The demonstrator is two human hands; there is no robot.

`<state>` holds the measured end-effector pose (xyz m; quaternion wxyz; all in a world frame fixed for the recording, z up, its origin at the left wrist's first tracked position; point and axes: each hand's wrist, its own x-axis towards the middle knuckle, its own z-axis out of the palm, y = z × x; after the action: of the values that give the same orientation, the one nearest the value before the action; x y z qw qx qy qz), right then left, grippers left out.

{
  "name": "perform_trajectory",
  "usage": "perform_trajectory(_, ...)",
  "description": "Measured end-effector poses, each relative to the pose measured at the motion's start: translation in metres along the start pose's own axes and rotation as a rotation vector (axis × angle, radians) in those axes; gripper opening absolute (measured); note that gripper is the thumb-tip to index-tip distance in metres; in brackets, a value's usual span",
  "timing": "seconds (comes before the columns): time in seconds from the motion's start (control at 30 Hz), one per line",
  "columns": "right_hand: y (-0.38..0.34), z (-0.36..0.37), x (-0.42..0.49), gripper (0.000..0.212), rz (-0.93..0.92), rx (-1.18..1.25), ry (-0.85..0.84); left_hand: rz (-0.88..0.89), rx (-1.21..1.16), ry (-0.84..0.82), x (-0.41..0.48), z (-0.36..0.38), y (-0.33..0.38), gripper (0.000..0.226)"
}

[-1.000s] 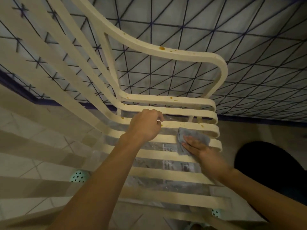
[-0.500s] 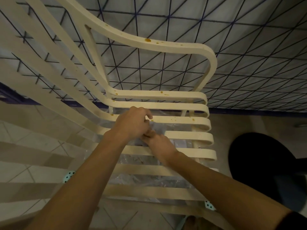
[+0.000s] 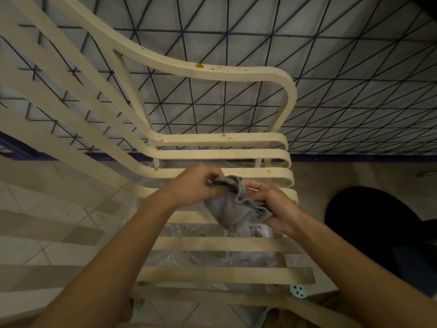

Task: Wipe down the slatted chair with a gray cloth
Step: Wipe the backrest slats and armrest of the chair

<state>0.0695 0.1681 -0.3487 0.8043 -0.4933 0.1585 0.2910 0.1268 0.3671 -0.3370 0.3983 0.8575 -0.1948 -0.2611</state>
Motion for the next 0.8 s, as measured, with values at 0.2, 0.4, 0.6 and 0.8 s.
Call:
perform_trajectory(0.2,0.006,-0.021,-0.025,0.047,-0.040,0.315,-0.052,-0.222,-0.346,0.094,-0.002,0.005,0.013,0.030)
perform_trajectory(0.4,0.013,-0.016,-0.036,0.069,-0.451,-0.673,0.038,-0.434,-0.710,0.105,-0.002,0.038,0.031,0.019)
perform_trajectory(0.6,0.025,-0.061,-0.015,0.048,-0.736,-1.281,0.271,-0.483,-0.657,-0.092,0.020,0.057,0.036,0.025)
perform_trajectory(0.8,0.020,-0.118,-0.005,0.050,-0.584,-1.420,0.452,-0.329,0.380,-0.341,0.012,0.067,0.004,0.050)
